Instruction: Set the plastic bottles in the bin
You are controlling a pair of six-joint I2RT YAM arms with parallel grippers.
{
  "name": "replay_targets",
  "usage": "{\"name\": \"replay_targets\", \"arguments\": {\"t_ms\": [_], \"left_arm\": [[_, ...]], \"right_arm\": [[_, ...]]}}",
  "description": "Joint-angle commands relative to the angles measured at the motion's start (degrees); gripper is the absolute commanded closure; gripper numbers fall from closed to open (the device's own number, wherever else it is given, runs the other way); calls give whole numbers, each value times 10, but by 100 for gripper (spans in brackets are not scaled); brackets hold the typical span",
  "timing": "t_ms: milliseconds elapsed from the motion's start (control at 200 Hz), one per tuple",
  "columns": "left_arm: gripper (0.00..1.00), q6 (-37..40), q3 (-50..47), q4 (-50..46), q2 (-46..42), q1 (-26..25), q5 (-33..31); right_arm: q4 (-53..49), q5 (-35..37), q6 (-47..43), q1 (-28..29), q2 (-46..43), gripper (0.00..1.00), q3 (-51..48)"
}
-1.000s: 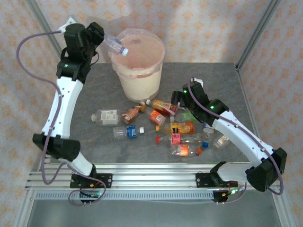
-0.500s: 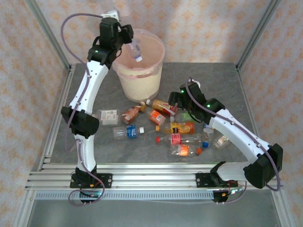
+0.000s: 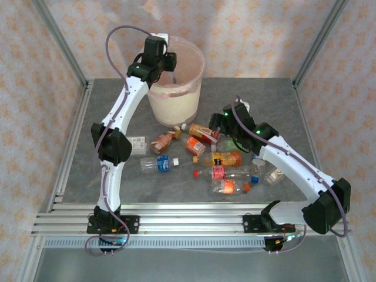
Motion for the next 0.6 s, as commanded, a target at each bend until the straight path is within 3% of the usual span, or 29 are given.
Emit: {"name": "replay_targets", "arguments": {"t_ms": [0,465,596], "left_arm": [[49,19,3,-17,3,-5,-4],[24,-4,1,-43,1,-4,-7],[8,-16,14,-49,-17,-5,-12]], "right_arm": [[7,10,14,1,-4,1,-10],[12,25,22,1,-23,1,-24],[13,29,15,1,-36,1,-27]]}}
